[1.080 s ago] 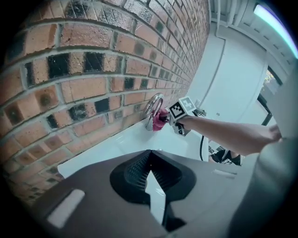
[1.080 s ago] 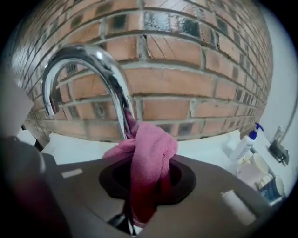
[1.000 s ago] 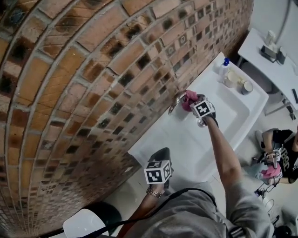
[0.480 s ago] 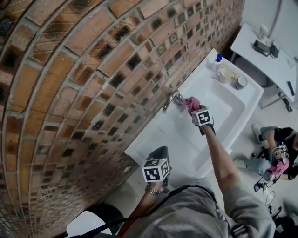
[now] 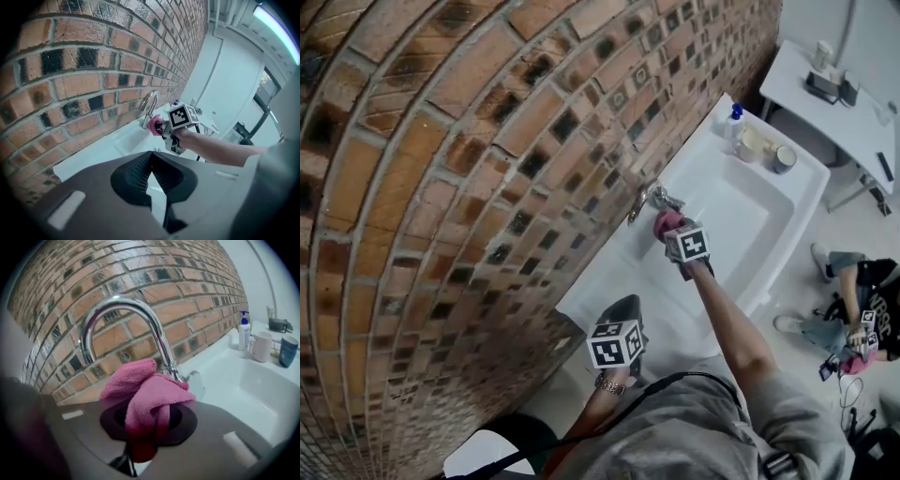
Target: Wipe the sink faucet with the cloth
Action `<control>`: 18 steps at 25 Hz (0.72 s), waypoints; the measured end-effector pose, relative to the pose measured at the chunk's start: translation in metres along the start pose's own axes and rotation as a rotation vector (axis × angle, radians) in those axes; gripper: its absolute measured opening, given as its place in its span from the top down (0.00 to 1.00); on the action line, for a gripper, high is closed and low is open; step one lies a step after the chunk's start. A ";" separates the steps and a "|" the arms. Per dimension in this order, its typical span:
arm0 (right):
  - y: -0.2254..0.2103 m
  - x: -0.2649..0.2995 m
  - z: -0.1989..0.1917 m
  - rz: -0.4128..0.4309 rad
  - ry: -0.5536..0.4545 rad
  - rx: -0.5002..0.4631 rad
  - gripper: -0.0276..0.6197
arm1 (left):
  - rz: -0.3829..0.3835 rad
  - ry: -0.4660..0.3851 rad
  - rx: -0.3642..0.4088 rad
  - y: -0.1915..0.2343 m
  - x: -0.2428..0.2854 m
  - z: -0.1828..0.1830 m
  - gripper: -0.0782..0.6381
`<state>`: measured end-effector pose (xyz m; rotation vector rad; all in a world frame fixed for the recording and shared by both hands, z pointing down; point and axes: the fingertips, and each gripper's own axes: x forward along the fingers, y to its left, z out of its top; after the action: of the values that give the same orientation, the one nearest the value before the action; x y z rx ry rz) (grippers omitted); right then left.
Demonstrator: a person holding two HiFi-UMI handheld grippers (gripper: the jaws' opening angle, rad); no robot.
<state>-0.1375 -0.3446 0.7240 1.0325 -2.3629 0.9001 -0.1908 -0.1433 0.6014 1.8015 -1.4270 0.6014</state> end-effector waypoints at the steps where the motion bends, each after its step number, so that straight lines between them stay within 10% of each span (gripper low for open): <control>1: 0.007 -0.002 0.011 -0.005 -0.042 -0.038 0.84 | 0.003 -0.001 -0.003 0.002 -0.001 -0.001 0.87; 8: -0.011 0.008 0.062 -0.230 -0.013 -0.319 0.84 | 0.001 -0.005 -0.003 0.003 -0.004 -0.001 0.87; 18: 0.061 -0.018 0.090 -0.255 -0.166 -0.870 0.84 | -0.011 -0.021 0.003 -0.001 -0.003 0.006 0.87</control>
<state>-0.1821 -0.3672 0.6254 0.9933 -2.2846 -0.3208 -0.1909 -0.1454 0.5950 1.8222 -1.4302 0.5810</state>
